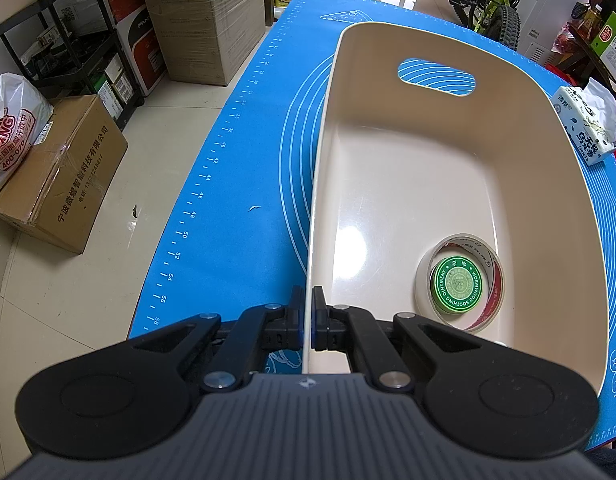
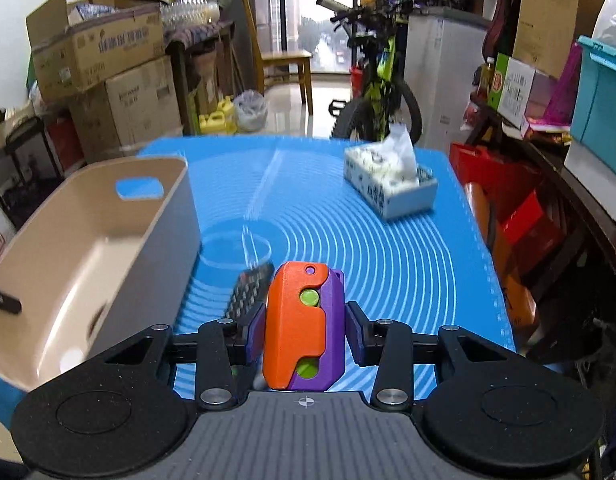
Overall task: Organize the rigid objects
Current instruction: 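Lift the orange-purple toy, carry it into the basket and open the right tool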
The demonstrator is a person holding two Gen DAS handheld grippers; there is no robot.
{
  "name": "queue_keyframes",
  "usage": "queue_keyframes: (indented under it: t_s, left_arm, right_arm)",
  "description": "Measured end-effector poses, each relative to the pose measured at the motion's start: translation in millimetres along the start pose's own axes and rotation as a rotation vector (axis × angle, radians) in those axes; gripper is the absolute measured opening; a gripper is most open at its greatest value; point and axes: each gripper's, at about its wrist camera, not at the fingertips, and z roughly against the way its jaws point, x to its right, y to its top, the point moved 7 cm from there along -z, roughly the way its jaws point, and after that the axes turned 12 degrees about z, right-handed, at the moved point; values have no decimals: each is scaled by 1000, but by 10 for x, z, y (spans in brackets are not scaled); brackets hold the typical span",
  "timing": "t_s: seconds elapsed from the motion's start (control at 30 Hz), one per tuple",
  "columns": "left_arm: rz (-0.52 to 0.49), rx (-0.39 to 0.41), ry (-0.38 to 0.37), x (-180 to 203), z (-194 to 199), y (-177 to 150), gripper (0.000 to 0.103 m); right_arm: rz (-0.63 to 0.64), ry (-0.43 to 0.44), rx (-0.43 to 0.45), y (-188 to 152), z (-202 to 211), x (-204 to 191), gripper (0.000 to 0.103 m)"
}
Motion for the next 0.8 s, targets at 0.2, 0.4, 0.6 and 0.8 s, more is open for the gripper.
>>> queue_keyframes:
  t_s: [0.2,0.4,0.6,0.8]
  left_arm:
    - [-1,1,3,1,-2,-9,4]
    - [-1,1,4,13,-3,-7,4]
    - [-2,1,4,13,-4,-6,4]
    - [-4,1,7,18,2,1,4]
  right_arm:
    - [2,23,76,299,57,-130,49]
    - [28,73,114,547,14,-412,49]
    - [59,130,124,773,-145,-774,49]
    - [117,182,97,928,-343,-1150,49]
